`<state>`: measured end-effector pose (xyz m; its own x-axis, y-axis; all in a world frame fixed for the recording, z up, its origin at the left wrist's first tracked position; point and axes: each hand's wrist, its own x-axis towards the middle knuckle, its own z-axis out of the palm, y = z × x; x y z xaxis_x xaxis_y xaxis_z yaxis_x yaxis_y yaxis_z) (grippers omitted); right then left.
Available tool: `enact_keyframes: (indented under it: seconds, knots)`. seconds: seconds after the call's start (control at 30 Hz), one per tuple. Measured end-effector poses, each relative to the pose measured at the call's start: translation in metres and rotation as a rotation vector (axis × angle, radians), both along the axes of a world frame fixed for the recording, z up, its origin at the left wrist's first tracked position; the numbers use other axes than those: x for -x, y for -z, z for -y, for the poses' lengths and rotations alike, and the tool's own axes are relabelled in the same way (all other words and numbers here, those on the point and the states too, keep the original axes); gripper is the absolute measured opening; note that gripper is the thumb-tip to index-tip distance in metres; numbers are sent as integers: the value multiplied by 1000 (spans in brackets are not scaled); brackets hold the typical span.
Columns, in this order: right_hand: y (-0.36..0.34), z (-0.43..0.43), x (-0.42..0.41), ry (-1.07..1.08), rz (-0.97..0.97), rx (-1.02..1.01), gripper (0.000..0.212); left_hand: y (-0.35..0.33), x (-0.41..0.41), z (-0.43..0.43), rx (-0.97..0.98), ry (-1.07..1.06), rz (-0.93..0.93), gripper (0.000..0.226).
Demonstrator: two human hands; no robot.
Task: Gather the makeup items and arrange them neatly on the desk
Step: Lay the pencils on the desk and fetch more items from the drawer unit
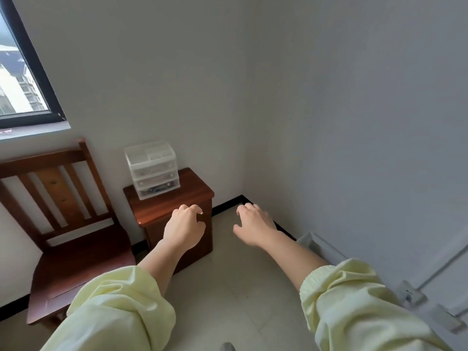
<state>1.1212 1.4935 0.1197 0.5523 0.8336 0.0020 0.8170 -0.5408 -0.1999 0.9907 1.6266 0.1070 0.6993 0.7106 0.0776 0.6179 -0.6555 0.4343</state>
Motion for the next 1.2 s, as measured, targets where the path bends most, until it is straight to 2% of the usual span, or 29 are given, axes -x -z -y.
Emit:
enact_keyframes:
  seconds: [0.1, 0.33, 0.6, 0.97, 1.2]
  knots:
    - [11, -60, -34, -27, 6, 14, 34, 11, -29, -57, -14, -23, -18, 42]
    - [34, -205, -114, -103, -28, 72, 33, 35, -92, -187, 95, -145, -30, 46]
    - [79, -348, -148, -130, -208, 144, 35, 82, -113, -314, 312, -338, -36, 54]
    - [159, -517, -165, -7, -434, 249, 36, 163, -123, -489, 615, -496, 4, 43]
    - [216, -580, -174, 175, -697, 234, 35, 213, -139, -537, 884, -672, 146, 25]
